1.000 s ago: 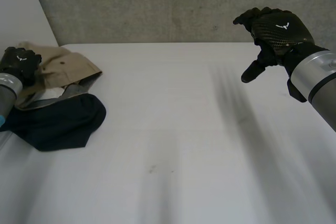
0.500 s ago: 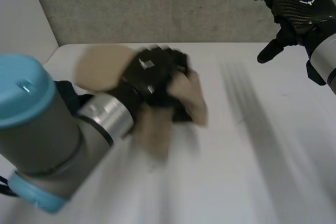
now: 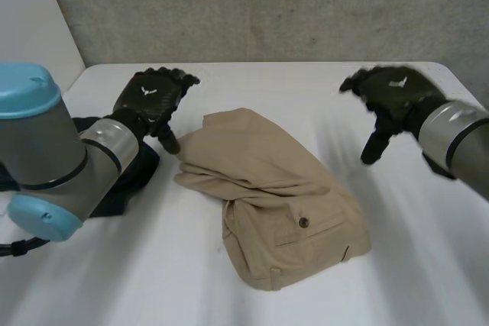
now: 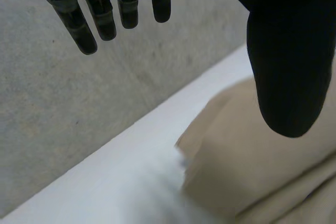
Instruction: Fold the laundry.
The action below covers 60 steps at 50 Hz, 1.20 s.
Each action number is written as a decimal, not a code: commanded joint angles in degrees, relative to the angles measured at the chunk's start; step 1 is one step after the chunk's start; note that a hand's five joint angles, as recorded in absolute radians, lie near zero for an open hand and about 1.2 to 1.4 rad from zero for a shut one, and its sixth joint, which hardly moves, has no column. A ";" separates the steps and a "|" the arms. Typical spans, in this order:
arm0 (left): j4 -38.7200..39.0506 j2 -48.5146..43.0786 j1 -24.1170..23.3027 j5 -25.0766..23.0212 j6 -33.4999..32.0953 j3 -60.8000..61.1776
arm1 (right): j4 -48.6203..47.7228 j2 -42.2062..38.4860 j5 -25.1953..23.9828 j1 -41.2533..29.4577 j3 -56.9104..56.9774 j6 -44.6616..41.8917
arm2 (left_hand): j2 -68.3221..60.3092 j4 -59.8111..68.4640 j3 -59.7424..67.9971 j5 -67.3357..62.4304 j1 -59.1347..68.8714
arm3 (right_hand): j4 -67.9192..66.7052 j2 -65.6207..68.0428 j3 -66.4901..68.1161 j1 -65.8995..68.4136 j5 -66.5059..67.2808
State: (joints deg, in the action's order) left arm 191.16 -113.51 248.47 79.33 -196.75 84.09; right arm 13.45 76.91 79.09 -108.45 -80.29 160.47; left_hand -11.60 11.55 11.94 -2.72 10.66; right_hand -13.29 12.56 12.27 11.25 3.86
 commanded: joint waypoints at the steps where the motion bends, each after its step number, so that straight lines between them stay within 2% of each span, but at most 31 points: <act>1: 1.23 -9.26 1.05 -7.16 -10.58 -3.58 | -0.79 -0.18 1.16 -1.32 -7.58 14.14 | 1.60 -1.55 -1.94 2.72 -0.66 | 3.29 -2.56 -2.27 -1.25 -3.86; 3: 1.14 -11.72 0.96 -9.18 -11.28 -5.50 | -2.11 -0.27 1.16 -1.32 -9.53 16.71 | 1.38 -1.34 -1.73 2.51 -0.45 | 3.29 -2.56 -2.27 -1.25 -3.86; 8: 1.32 -15.33 0.79 -9.54 -11.55 -8.15 | -7.38 -0.88 1.07 -1.94 -15.41 19.97 | -0.97 1.01 0.62 0.16 1.90 | 3.29 -2.56 -2.27 -1.25 -3.86; 12: 1.41 -17.18 0.61 -9.63 -11.55 -9.91 | -8.53 -4.91 0.63 -2.03 -16.13 20.15 | -15.91 15.95 15.56 -14.79 16.85 | 3.29 -2.56 -2.27 -1.25 -3.86; 15: 1.41 -17.88 0.26 -9.63 -11.64 -10.44 | -8.53 -7.38 0.63 -2.11 -15.78 20.06 | -36.23 36.28 35.89 -35.11 37.17 | 3.29 -2.56 -2.27 -1.25 -3.86; 16: 1.41 -17.88 0.09 -9.63 -11.64 -10.35 | -8.62 -8.44 0.46 -2.11 -15.43 20.15 | -42.96 43.00 42.61 -41.84 43.90 | -8.77 9.51 9.80 10.82 8.21; 17: 1.41 -17.80 -0.35 -9.45 -11.64 -10.44 | -8.62 -8.79 0.45 -2.11 -15.16 20.24 | -55.18 55.22 54.84 -54.06 56.12 | -17.73 18.46 18.75 19.77 17.16; 19: 1.41 -17.45 -0.88 -9.45 -11.64 -10.35 | -8.71 -9.24 0.28 -2.11 -14.64 20.15 | -65.85 65.90 65.51 -64.73 66.79 | -33.05 33.78 34.07 35.09 32.48; 20: 1.41 -17.10 -1.14 -9.45 -11.64 -10.18 | -8.71 -9.15 0.02 -2.03 -14.20 19.98 | -68.38 68.42 68.03 -67.26 69.32 | -49.28 50.01 50.30 51.32 48.71; 21: 1.32 -15.96 -1.93 -9.45 -11.73 -9.91 | -8.71 -8.98 -0.07 -1.94 -14.02 19.97 | -68.40 68.45 68.06 -67.28 69.34 | -60.76 61.49 61.78 62.81 60.20; 22: 1.32 -15.08 -2.20 -9.37 -11.73 -9.74 | -8.80 -8.80 -0.16 -1.76 -13.85 19.97 | -68.40 68.45 68.06 -67.28 69.34 | -66.65 67.38 67.67 68.69 66.08; 26: 1.14 -8.67 -2.73 -7.96 -11.55 -8.51 | -8.80 -8.27 -0.95 -1.59 -11.48 18.92 | -68.40 68.45 68.06 -67.28 69.34 | -66.71 67.44 67.73 68.75 66.14; 32: 0.88 5.46 -3.78 -2.35 -10.85 -7.10 | -8.27 3.05 -1.92 -1.06 -5.68 11.20 | -68.40 68.45 68.06 -67.28 69.34 | -66.71 67.44 67.73 68.75 66.14; 36: 0.88 13.99 -4.40 -1.28 -9.62 -7.19 | -7.74 8.33 -1.57 -0.10 0.47 7.50 | -68.40 68.45 68.06 -67.28 69.34 | -66.71 67.44 67.73 68.75 66.14; 44: 0.53 28.76 -5.63 -0.84 -5.06 -7.54 | -0.01 12.64 -1.92 0.35 12.60 5.03 | -68.40 68.45 68.06 -67.28 69.34 | -66.71 67.44 67.73 68.75 66.14; 52: -1.49 35.37 -6.42 2.41 -2.06 -7.45 | 3.68 16.33 -4.02 0.26 17.62 3.02 | -68.40 68.45 68.06 -67.28 69.34 | -66.71 67.44 67.73 68.75 66.14; 60: -5.09 34.85 -8.27 2.68 -1.36 -7.10 | 7.11 19.33 -6.05 0.17 18.15 -1.38 | -68.40 68.45 68.06 -67.28 69.34 | -66.71 67.44 67.73 68.75 66.14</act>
State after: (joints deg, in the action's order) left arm 188.45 -77.80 241.37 81.80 -198.37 76.69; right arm 18.44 94.48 74.37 -108.18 -62.30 162.04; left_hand -68.48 68.64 68.21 -55.89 63.53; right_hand -68.08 67.03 66.88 54.97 54.87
